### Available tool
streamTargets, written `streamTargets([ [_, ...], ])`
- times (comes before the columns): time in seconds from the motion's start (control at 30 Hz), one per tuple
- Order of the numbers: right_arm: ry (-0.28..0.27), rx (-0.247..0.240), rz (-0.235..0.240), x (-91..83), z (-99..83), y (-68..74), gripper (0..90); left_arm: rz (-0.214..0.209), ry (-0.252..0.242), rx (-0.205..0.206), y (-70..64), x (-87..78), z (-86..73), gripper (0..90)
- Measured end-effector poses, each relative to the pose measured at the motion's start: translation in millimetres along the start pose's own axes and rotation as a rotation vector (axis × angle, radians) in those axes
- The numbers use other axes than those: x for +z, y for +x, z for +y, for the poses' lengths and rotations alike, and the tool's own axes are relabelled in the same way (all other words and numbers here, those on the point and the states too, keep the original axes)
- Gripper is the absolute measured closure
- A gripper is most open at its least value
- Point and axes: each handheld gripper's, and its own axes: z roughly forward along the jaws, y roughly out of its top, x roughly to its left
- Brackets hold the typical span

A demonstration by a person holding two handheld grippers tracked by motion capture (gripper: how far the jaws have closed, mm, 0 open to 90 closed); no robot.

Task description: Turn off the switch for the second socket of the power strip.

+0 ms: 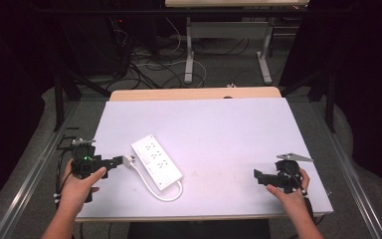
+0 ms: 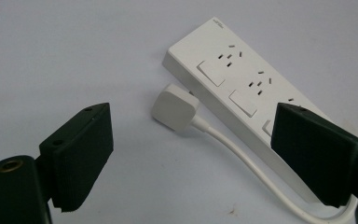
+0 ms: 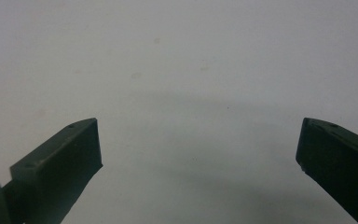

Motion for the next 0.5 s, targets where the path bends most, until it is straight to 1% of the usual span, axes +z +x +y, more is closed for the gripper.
streamTargets([
  [0.03,0.001,0.0,0.0,0.0,0.0,0.0,0.0,0.0,-0.004,0.003,1.7,0.3,-0.8,11.4],
  [0.1,-0.001,0.004,-0.001,0.1,0.0,0.7,0.0,0.005,-0.007,-0.008,3.3,0.7,-2.4,8.8],
  [0.17,-0.001,0.002,0.0,0.0,0.0,0.6,0.0,0.012,-0.011,-0.004,6.2,0.9,-3.7,6.1],
  [0.2,0.0,0.003,0.0,0.0,0.0,0.6,0.0,0.004,-0.018,-0.018,6.8,1.5,-4.8,4.4],
  [0.23,0.0,0.002,-0.001,0.0,-0.1,0.4,0.0,0.006,-0.017,-0.02,8.1,1.3,-5.7,3.4],
  [0.33,0.0,0.0,0.0,-0.1,-0.1,0.2,0.0,0.004,-0.02,-0.032,11.5,1.6,-8.6,1.8],
  [0.4,0.0,0.003,-0.002,0.2,0.0,0.5,0.0,0.014,-0.031,-0.034,13.4,2.8,-11.4,1.3],
  [0.43,0.0,0.004,-0.002,0.3,-0.1,0.6,0.0,0.01,-0.019,-0.033,14.5,2.4,-12.4,1.0],
  [0.47,0.0,0.004,-0.001,0.3,-0.1,0.7,0.0,0.01,-0.023,-0.038,15.0,3.0,-13.9,0.9],
  [0.5,0.0,0.004,-0.001,0.3,-0.1,0.8,0.0,0.012,-0.02,-0.034,15.9,3.1,-15.2,0.8],
])
